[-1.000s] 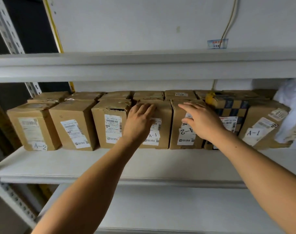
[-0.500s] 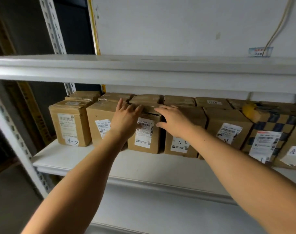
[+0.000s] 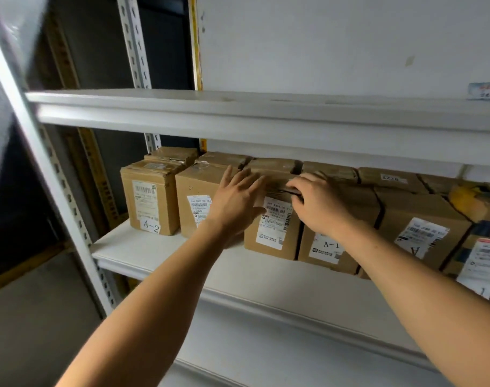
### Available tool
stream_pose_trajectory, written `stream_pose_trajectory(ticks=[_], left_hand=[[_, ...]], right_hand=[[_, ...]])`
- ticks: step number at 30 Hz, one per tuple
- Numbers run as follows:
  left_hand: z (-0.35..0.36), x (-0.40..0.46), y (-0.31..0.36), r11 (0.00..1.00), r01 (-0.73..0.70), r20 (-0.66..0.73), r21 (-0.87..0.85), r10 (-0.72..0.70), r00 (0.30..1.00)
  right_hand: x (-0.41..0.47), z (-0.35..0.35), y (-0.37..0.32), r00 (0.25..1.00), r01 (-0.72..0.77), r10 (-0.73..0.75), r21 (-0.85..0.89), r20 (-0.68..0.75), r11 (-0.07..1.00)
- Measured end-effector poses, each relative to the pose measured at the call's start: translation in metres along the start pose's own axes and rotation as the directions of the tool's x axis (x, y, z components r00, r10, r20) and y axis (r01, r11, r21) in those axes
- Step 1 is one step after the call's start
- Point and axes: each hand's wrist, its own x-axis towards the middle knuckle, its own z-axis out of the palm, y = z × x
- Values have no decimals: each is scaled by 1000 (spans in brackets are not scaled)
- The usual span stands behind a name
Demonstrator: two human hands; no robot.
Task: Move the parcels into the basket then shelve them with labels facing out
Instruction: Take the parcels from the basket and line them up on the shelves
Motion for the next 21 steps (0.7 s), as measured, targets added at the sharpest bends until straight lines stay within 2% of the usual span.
stream_pose_trajectory(ticks=[4, 6, 8, 11, 13, 18, 21], left_hand=[[-15, -29, -48, 959, 278, -76, -44, -281, 957], [-19, -45, -76, 914, 397, -7, -85, -399, 917], [-20, -54, -101, 881, 450, 68, -147, -445, 893], [-16, -59, -128, 848, 454, 141, -274, -432, 891], [-9, -60, -138, 850, 427, 131, -308, -407, 904], [9, -61, -138, 872, 283, -73, -399, -338, 938], [17, -57, -133, 865, 221, -104, -451, -297, 949]], right_hand=[[13, 6, -36, 992, 119, -118, 30, -43, 992], [24, 17, -58, 990, 137, -138, 54, 18, 989], [39, 31, -79, 988, 117, -125, 82, 91, 990], [60, 47, -104, 981, 79, -87, 56, 173, 995], [66, 58, -115, 978, 27, -39, 61, 205, 998], [65, 69, -109, 994, -54, 46, 83, 101, 995], [62, 66, -99, 995, -73, 70, 39, 78, 997]])
